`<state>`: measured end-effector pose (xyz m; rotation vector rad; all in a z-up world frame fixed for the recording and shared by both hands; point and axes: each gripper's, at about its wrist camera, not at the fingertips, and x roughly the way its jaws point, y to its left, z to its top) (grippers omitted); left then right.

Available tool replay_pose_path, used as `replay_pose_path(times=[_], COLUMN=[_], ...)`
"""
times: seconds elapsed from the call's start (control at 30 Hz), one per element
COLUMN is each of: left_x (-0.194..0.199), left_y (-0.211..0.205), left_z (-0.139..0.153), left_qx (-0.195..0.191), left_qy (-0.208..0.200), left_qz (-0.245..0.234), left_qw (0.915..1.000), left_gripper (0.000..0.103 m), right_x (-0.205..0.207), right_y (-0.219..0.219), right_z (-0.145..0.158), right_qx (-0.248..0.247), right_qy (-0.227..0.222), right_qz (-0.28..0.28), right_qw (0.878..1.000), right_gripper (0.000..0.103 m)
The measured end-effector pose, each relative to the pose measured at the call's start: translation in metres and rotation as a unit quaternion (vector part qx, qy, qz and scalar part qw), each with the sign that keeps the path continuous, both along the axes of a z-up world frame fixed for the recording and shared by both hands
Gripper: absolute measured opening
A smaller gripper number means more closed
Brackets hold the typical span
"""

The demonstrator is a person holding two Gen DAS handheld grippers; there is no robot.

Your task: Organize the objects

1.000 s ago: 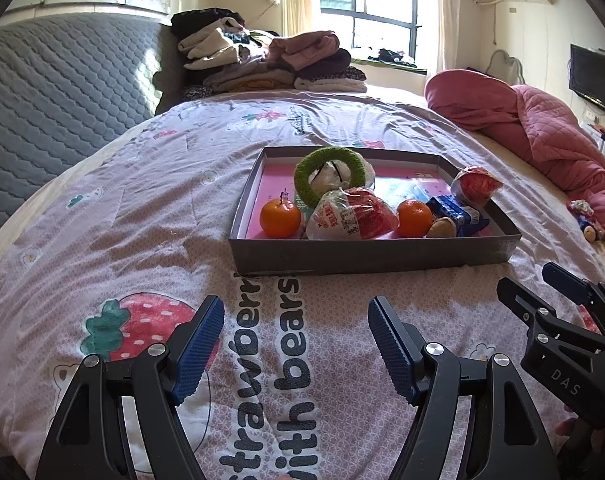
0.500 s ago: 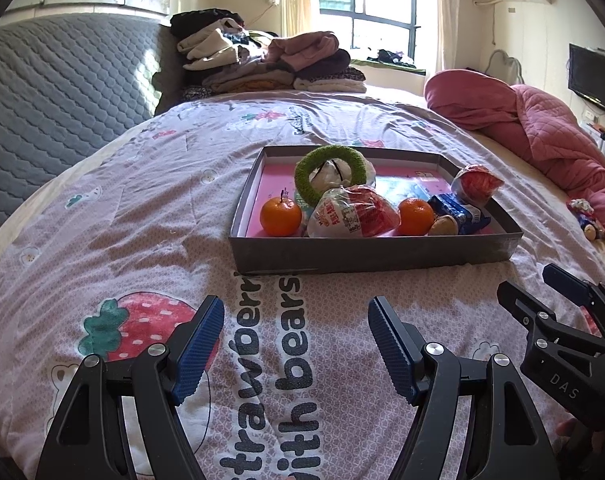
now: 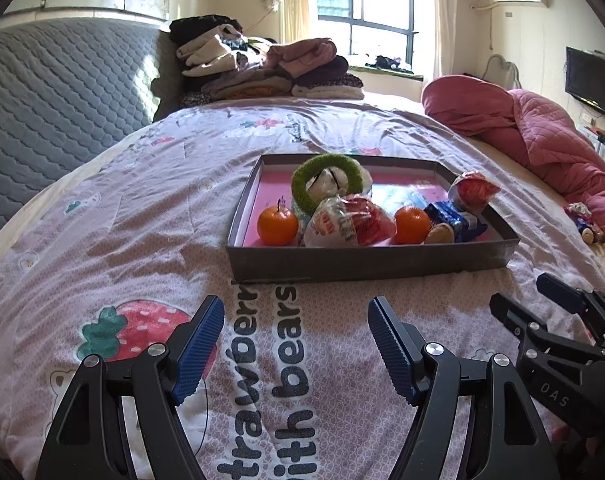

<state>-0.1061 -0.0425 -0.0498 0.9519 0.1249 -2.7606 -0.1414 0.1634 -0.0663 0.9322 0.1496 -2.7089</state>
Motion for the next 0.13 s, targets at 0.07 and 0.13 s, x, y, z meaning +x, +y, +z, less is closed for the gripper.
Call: replay_pose_path(times=[0.07,0.13], left_x=[0.0003,-0.0002], left_y=[-0.0008,-0.001], left_z=[0.0019,0.0012], left_qx=[0.005,0.004], left_qy=[0.002,-0.001], left_qz=[-0.001,0.001], left_qw=[1.0,1.0], left_gripper=[0.076,0.076], right_x=[0.0,-0.0005], right_y=[-0.0002,0.0005], right_z=[-0.0003,-0.001], right_qx=[0.0,0.0], right_qy=[0.0,-0.002], right_qz=[0.001,-0.001], right_qw=[1.0,1.0], right_gripper=[0.069,0.069])
